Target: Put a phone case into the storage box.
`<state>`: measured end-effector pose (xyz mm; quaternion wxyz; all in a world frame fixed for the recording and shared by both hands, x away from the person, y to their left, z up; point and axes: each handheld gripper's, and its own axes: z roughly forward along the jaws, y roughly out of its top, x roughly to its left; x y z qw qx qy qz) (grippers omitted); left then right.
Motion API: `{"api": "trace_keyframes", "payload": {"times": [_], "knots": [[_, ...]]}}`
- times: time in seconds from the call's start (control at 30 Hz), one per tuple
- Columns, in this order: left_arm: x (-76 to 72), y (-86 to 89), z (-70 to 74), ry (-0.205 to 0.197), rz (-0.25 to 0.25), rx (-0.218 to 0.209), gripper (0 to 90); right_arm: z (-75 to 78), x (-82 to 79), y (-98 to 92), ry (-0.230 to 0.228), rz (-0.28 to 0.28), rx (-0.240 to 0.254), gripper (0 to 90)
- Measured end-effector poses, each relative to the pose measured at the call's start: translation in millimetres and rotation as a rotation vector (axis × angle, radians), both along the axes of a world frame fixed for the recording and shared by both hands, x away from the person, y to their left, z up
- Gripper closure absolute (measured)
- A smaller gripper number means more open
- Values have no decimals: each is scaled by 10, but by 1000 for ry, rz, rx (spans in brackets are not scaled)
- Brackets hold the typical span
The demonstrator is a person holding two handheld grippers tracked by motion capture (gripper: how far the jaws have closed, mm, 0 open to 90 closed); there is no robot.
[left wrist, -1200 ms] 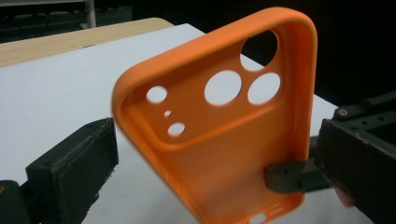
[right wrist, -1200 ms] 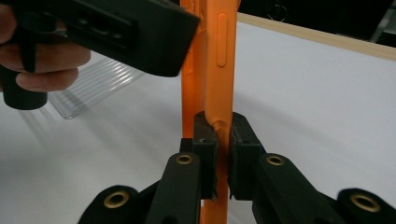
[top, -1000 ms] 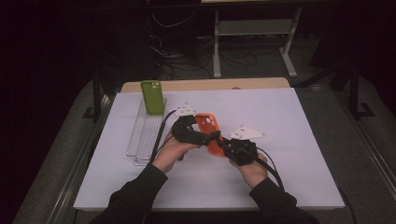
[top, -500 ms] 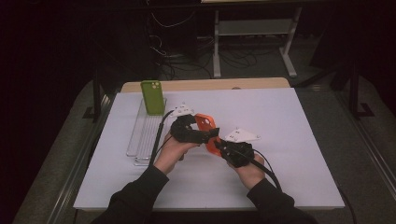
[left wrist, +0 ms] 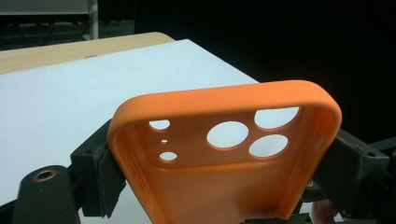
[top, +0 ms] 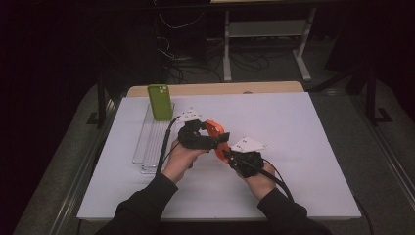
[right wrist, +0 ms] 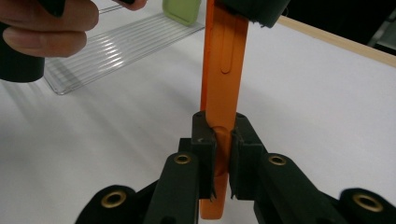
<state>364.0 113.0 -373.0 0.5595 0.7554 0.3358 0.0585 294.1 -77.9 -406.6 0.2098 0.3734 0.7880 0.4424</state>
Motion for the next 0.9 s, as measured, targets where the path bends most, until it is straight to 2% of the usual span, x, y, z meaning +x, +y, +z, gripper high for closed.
{"api": "trace_keyframes", "payload": {"times": [0.07, 0.1, 0.17, 0.23, 0.33, 0.43, 0.5, 0.53, 0.73, 0.83, 0.9], "knots": [[1, -13, -2, -11, 1, -20, 152, 5, 1, -3, -2, 2, -1, 767], [-1, -10, 7, -22, 7, 4, 154, 8, 3, -9, -2, 16, 2, 745], [5, -6, 15, -40, 17, 24, 156, 23, -14, -28, -16, 29, 2, 637], [28, 20, 25, -35, 22, 26, 156, 42, -9, -84, -9, 50, 23, 540], [62, 54, 62, -53, 33, 38, 156, 70, -1, -201, 3, 65, 35, 431], [108, 85, 142, -51, 51, 36, 156, 88, 16, -350, 20, 65, 44, 352], [144, 103, 215, -67, 49, 44, 156, 90, 25, -451, 11, 60, 37, 304], [161, 123, 254, -79, 49, 63, 156, 87, 27, -492, 14, 55, 33, 273], [245, 214, 444, -112, 85, 72, 156, 15, 48, -720, 11, 20, 6, 134], [286, 285, 519, -120, 102, 91, 156, -29, 46, -845, 23, 0, 13, 114], [318, 334, 558, -121, 113, 87, 156, -59, 48, -930, 47, -3, 30, 71]]}}
